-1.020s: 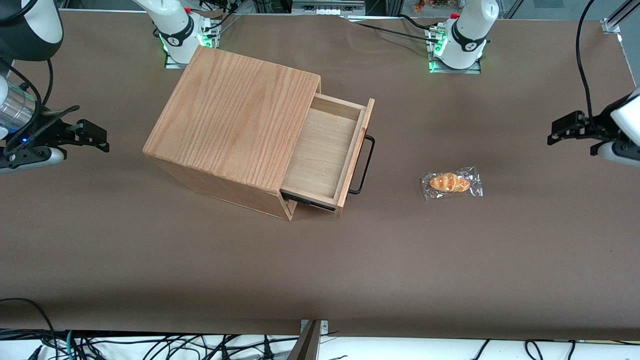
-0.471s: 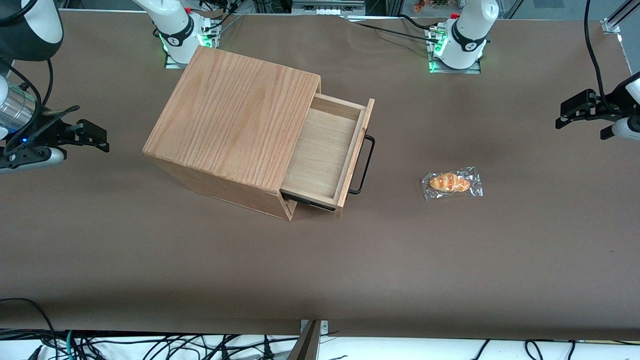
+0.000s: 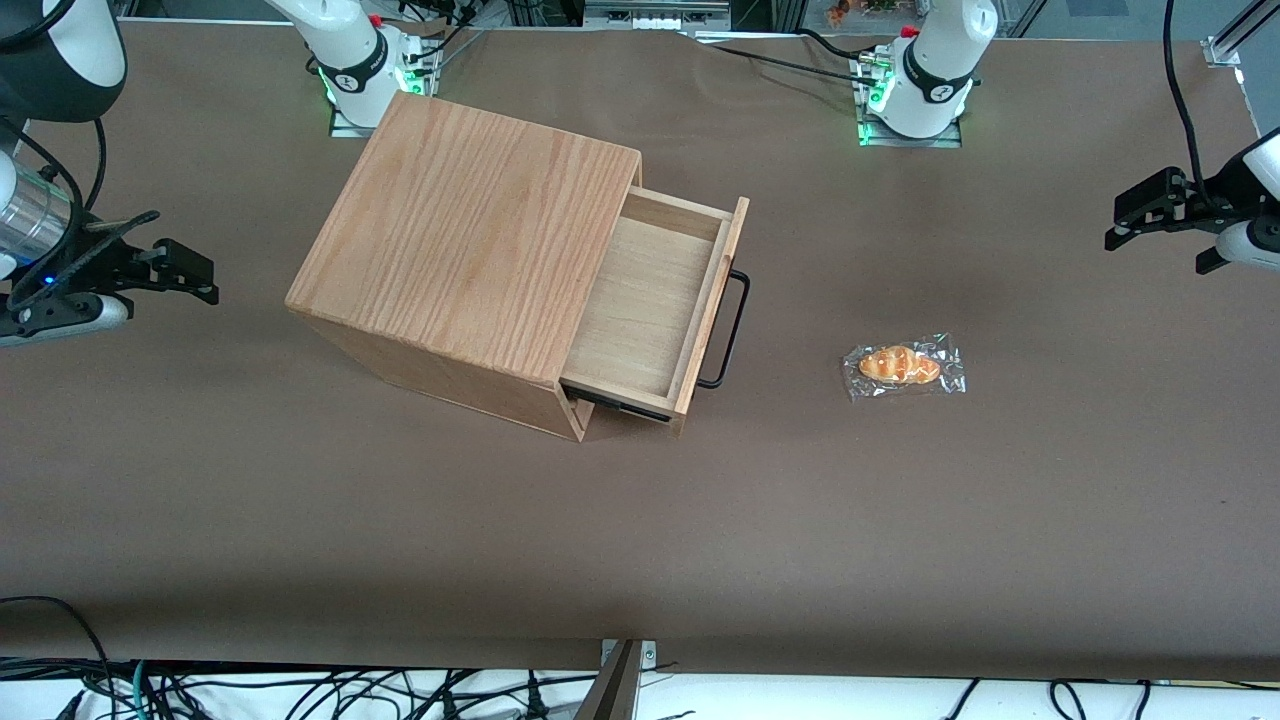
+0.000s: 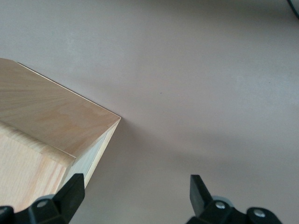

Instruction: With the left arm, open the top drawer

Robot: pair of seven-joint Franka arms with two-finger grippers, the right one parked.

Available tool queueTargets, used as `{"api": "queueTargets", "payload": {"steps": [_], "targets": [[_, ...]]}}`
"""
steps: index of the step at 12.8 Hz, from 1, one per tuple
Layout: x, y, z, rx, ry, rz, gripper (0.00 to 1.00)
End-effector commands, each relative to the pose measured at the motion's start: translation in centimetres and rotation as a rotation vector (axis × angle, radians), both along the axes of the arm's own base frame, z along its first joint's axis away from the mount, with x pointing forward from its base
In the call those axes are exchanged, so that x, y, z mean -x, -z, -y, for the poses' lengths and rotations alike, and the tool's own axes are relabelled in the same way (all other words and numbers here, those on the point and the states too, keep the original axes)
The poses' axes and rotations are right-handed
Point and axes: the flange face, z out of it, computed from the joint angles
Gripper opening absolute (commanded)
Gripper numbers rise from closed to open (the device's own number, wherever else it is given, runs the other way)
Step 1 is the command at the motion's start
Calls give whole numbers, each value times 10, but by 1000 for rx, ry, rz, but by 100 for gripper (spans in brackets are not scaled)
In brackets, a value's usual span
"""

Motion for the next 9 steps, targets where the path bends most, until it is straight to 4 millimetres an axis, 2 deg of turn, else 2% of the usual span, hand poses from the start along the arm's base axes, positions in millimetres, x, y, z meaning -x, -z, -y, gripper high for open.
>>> {"api": "queueTargets", "payload": {"steps": [1,2,9], "targets": [[7,-2,8,-32,-47,-5,100],[7,-2,15,-32,-41,-7,100],[4,-3,20,-51,-74,16,100]]}}
